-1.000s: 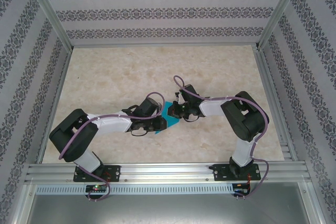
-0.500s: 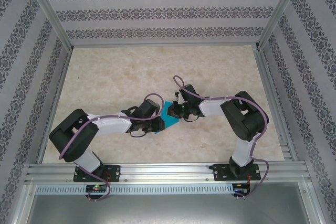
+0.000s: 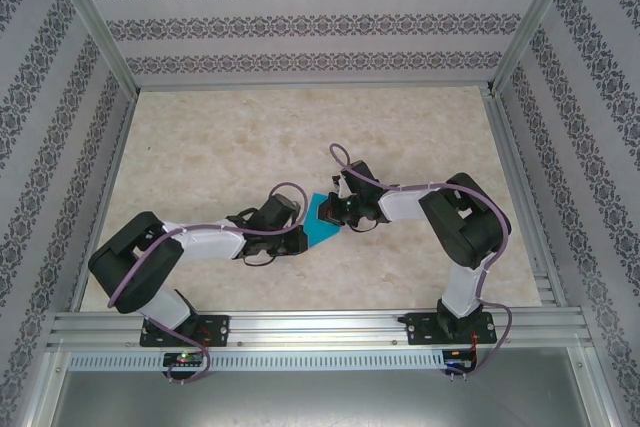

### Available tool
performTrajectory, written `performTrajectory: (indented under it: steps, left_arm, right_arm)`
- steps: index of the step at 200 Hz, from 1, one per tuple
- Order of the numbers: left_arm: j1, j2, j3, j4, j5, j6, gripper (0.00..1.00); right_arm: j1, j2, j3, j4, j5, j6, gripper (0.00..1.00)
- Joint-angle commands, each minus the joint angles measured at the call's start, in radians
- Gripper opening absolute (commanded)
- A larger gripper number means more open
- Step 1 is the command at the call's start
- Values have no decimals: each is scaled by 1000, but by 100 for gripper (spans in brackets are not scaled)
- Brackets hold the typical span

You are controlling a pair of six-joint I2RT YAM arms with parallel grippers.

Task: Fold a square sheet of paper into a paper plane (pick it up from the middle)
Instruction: Fourth fold the wing at the center of the table.

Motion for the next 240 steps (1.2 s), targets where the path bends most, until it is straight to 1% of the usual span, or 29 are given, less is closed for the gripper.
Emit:
performTrajectory:
  steps: [1, 41, 93, 117, 137, 171, 188, 211, 228, 240]
  left_arm:
    - [-10, -18, -62, -98, -6, -16, 8]
    - [-10, -57, -110, -113, 6, -24, 3]
    - [-8, -137, -149, -177, 8, -20, 1]
    - [-2, -177, -130, -208, 3, -4, 0]
    - [0, -225, -93, -201, 7, 9, 0]
    - [0, -293, -36, -136, 24, 15, 1]
    - [0, -271, -11, -94, 26, 16, 2]
    - [0, -193, 19, -40, 33, 17, 1]
    - [0, -130, 40, -23, 35, 18, 0]
    - [0, -100, 46, -30, 15, 19, 0]
  right_arm:
    - [5, 106, -54, -171, 144, -27, 0]
    - [-1, 105, -59, -176, 145, -32, 0]
    - [-11, 104, -64, -177, 144, -36, 0]
    - [-13, 102, -64, -178, 144, -36, 0]
    - [-12, 100, -64, -178, 144, -36, 0]
    - [-11, 106, -60, -171, 139, -31, 0]
    - [-9, 110, -55, -169, 138, -27, 0]
    - [-9, 110, -52, -170, 136, -26, 0]
    - [-9, 107, -51, -170, 131, -25, 0]
    - [-8, 103, -50, -169, 128, -25, 0]
